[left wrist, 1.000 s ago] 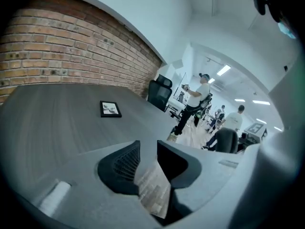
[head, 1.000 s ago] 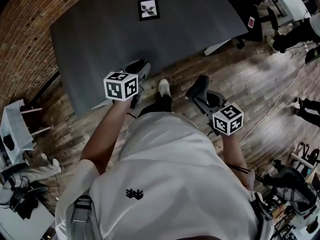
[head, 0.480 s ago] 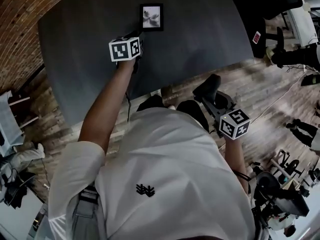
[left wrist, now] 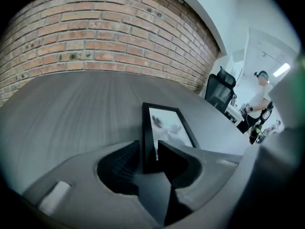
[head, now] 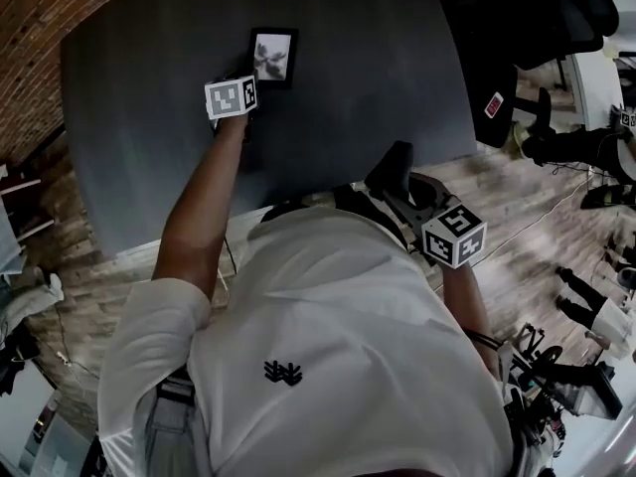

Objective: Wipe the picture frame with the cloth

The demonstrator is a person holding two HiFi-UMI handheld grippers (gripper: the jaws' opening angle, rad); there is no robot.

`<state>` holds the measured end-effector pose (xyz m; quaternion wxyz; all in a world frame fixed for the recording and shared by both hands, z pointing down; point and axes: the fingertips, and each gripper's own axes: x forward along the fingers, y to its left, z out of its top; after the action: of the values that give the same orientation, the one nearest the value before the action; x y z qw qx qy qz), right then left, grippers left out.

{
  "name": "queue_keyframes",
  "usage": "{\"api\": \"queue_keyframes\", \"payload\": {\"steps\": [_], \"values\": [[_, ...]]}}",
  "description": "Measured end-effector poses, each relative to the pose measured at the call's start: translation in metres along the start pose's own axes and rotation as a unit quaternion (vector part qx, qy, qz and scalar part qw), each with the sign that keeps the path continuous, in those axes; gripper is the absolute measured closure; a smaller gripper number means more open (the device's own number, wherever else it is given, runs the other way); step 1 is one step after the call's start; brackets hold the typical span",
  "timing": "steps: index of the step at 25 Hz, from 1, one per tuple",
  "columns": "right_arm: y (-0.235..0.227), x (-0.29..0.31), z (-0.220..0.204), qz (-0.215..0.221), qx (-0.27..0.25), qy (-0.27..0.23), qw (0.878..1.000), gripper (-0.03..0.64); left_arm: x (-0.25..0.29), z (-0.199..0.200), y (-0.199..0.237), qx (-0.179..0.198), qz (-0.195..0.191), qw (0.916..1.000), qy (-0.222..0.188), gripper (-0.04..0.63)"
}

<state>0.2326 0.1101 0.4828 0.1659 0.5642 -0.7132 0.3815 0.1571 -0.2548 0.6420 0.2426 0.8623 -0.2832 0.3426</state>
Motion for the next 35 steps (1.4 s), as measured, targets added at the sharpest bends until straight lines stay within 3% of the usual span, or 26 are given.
{"api": "queue_keyframes", "payload": {"steps": [3, 7, 16, 20, 24, 28, 30, 32, 35], "values": [[-0.049, -0.018, 0.014, 0.012, -0.008, 0.001, 1.0, 0.468, 0.007, 0.003, -0.011, 0.008, 0.016, 0.9998, -0.011, 0.499], [-0.101, -0.026, 0.023, 0.033, -0.019, 0.014, 0.999, 0.467, 0.013, 0.006, -0.021, -0.015, 0.029, 0.9994, 0.011, 0.518], [-0.139, -0.008, 0.043, 0.125, -0.091, 0.026, 0.988, 0.468, -0.039, 0.002, -0.073, -0.064, 0.062, 0.9953, -0.038, 0.522], [-0.117, 0.007, 0.061, 0.194, -0.111, 0.03, 0.974, 0.468, -0.078, 0.004, -0.104, -0.042, 0.07, 0.9949, -0.058, 0.522], [-0.068, 0.025, 0.084, 0.285, -0.119, 0.025, 0.951, 0.469, -0.121, 0.009, -0.128, 0.0, 0.074, 0.9945, -0.074, 0.522], [-0.005, 0.032, 0.097, 0.393, -0.062, 0.02, 0.917, 0.469, -0.158, 0.006, -0.148, 0.021, 0.062, 0.9943, -0.083, 0.522], [0.017, 0.039, 0.101, 0.425, -0.028, 0.025, 0.904, 0.471, -0.174, 0.007, -0.155, 0.028, 0.054, 0.9941, -0.09, 0.522], [0.026, 0.049, 0.103, 0.428, -0.01, 0.027, 0.903, 0.471, -0.188, 0.009, -0.159, 0.033, 0.044, 0.9937, -0.097, 0.522], [0.02, 0.059, 0.119, 0.404, 0.005, 0.013, 0.915, 0.472, -0.205, 0.01, -0.161, 0.045, 0.03, 0.993, -0.105, 0.522]]}}
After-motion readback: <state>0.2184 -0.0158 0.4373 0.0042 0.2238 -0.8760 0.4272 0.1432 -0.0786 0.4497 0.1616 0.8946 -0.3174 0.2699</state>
